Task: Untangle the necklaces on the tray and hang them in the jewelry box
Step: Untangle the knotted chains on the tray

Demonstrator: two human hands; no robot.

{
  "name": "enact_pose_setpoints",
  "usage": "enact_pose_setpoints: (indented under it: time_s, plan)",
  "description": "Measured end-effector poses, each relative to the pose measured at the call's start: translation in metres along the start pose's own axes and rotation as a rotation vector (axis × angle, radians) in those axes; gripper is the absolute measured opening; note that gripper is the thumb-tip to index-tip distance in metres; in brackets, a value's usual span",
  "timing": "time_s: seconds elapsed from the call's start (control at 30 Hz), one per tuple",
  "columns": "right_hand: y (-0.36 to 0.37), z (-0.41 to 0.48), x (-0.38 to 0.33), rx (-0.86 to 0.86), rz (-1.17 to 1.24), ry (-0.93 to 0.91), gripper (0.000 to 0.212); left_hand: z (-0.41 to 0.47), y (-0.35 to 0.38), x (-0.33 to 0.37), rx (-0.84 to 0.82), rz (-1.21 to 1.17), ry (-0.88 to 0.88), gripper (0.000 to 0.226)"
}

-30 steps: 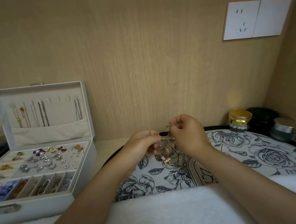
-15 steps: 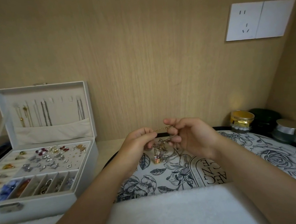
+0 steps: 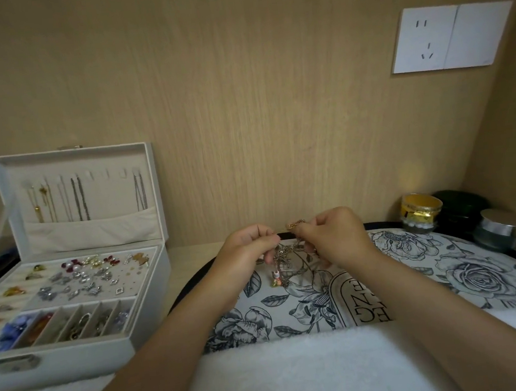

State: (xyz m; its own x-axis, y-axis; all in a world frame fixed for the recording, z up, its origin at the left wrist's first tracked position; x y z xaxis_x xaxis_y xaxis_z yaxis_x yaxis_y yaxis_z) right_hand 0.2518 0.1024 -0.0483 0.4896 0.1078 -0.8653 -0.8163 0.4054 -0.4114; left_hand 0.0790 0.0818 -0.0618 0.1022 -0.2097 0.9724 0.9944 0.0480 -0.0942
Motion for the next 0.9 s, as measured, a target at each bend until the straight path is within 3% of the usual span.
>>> enact_pose_setpoints:
  time_s: [0.13,0.23,0.33,0.5,0.63,0.7,0.8,0.9]
  plan:
    - [0.007,-0.01,-0.005,-0.329,0.391,0.256,0.022,0.004,-0.004,-0.008,0.03,-0.156,-0.065,0.014]
    - [0.011,-0.014,-0.007,-0.569,0.518,0.298,0.015,0.004,-0.002,-0.01,-0.005,-0.288,-0.126,0.014]
    - [0.008,-0.013,-0.007,-0.69,0.574,0.292,0.009,0.002,-0.002,-0.007,-0.017,-0.358,-0.144,0.022]
    - [-0.002,-0.006,-0.002,-0.517,0.2,0.058,0.011,0.003,-0.007,-0.002,-0.062,-0.416,-0.157,0.016]
    - [0.0,-0.003,0.002,-0.341,0.084,-0.096,0.013,0.006,-0.012,-0.001,-0.045,-0.322,-0.133,0.012]
    - [0.0,-0.002,-0.002,-0.286,0.224,-0.068,0.014,0.007,-0.014,-0.002,-0.018,-0.304,-0.118,0.013]
    - [0.002,-0.007,-0.014,-0.476,0.791,0.222,0.022,0.006,-0.014,-0.003,-0.001,-0.318,-0.121,0.015]
    - [0.005,-0.01,-0.017,-0.576,1.043,0.379,0.028,0.005,-0.01,-0.005,0.0,-0.309,-0.12,0.018]
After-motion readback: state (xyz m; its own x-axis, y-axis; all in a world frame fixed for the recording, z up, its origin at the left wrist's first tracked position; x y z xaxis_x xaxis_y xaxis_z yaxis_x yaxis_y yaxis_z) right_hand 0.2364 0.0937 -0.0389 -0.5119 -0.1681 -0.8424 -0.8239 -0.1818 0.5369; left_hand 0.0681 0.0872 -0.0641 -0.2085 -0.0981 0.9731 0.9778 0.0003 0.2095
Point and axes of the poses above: each hand's wrist, its own z-axis towards the middle knuckle, its own y-axis out of the palm, x = y × z, the point moved 3 cm from there along z, towards the middle knuckle, and after that the axes turned 13 degrees about x, right-handed, at the moved point
